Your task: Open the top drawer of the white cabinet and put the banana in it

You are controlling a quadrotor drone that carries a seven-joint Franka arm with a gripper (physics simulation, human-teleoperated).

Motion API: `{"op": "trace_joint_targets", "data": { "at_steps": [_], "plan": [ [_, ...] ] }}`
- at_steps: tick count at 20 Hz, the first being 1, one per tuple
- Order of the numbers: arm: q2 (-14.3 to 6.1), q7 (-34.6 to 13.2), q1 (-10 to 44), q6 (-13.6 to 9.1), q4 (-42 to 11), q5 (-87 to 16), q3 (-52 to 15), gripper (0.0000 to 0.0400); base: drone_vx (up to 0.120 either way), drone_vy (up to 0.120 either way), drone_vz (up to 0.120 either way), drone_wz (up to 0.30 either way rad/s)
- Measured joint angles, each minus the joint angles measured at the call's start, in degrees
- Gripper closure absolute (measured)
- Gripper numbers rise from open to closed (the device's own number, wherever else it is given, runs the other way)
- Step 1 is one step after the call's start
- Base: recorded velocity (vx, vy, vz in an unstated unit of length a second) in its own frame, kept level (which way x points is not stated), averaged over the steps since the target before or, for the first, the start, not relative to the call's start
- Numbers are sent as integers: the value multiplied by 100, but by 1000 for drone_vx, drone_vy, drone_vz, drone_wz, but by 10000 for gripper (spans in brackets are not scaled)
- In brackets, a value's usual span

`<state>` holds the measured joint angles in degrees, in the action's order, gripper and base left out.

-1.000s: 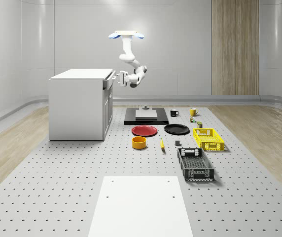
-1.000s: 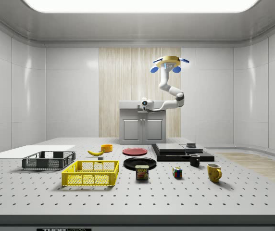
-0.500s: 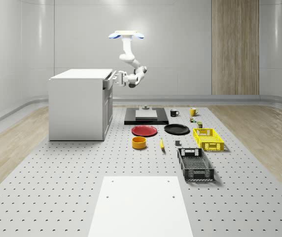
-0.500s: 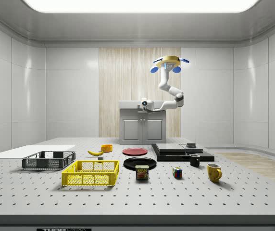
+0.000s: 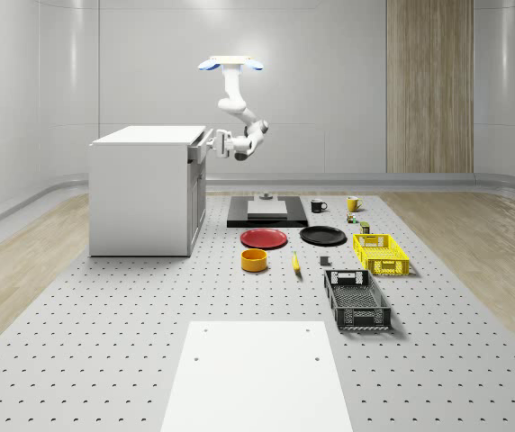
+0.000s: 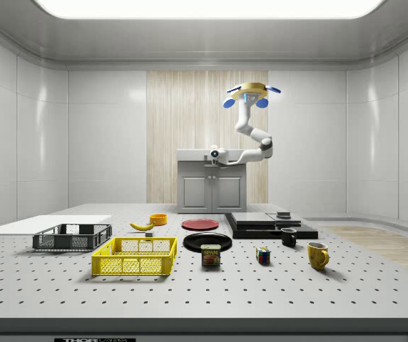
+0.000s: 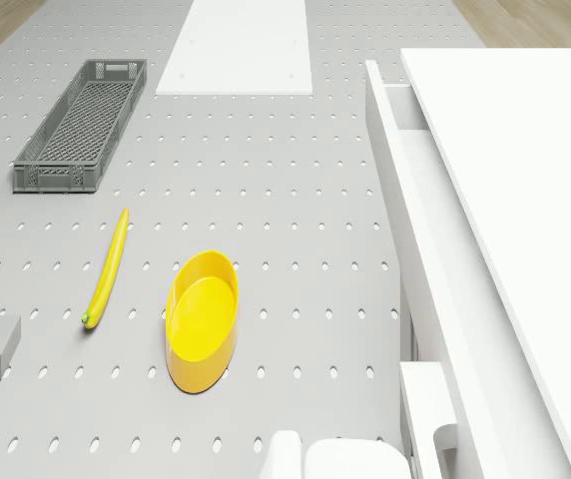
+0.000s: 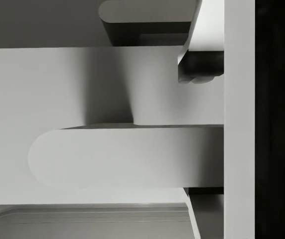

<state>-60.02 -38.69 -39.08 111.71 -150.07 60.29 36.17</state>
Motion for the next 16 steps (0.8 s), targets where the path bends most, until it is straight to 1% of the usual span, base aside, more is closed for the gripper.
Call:
{"op": "trace_joint_targets", "data": {
  "at_steps": [1,2,3,4,5,6,7,8,9,10,11,13,14,15,16],
  "plan": [
    [-10,-28,26,-42,12,-23,25,222,0,0,0,0],
    [-26,-119,45,-81,27,-78,60,223,0,0,0,0],
    [-20,-32,66,-126,28,-117,114,229,0,0,0,0],
    [2,25,114,-200,42,-124,154,244,0,0,0,0],
    [-16,-46,141,-255,65,-180,194,243,0,0,0,0],
    [-36,-118,163,-307,89,-249,241,239,0,0,0,0],
    [-147,-324,153,-339,145,-428,281,196,0,0,0,0],
    [-146,-195,160,-383,144,-471,370,218,0,0,0,0],
    [-160,-239,175,-438,171,-526,427,223,0,0,0,0],
    [-144,-103,191,-489,173,-576,510,229,0,0,0,0],
    [-44,84,250,-586,171,-554,592,244,0,0,0,0],
    [-72,-49,303,-727,255,-641,682,264,0,0,0,0],
    [-91,-111,319,-791,298,-695,735,268,0,0,0,0],
    [-110,-196,330,-852,341,-766,792,261,0,0,0,0],
    [-216,-561,317,-910,436,-924,819,198,0,0,0,0]
  ]
}}
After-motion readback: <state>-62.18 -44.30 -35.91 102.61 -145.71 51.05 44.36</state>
